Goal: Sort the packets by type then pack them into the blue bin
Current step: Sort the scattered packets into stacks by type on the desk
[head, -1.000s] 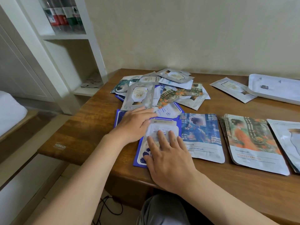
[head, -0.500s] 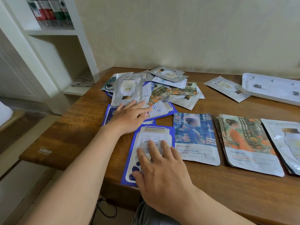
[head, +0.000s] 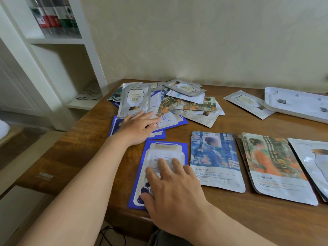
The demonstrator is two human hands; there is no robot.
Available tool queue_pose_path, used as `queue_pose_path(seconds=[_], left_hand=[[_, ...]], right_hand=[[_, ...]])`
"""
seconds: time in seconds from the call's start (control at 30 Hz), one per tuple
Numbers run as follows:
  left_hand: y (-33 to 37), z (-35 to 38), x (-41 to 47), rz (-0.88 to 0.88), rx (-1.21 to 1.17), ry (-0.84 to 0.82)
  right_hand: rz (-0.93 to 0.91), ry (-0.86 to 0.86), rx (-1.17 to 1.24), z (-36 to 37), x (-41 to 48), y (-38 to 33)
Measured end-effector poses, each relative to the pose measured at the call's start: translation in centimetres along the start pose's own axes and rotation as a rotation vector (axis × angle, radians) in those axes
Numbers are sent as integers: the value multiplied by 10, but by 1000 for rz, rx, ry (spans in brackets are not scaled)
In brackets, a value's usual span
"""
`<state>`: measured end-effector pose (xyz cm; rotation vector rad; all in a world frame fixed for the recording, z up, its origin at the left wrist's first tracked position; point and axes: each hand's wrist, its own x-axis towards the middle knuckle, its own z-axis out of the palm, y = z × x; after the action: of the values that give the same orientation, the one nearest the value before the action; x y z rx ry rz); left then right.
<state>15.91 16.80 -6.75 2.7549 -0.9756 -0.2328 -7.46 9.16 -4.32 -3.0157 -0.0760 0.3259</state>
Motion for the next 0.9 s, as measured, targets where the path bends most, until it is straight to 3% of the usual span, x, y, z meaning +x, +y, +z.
queue_pose_path(seconds=[0.53,0.9], left_hand=[[-6,3,4,16,3,50],[-9,7,4,22,-9,72]], right_hand=[[158,-4,27,-12,65,24],[114,-45,8,-10,63,31]])
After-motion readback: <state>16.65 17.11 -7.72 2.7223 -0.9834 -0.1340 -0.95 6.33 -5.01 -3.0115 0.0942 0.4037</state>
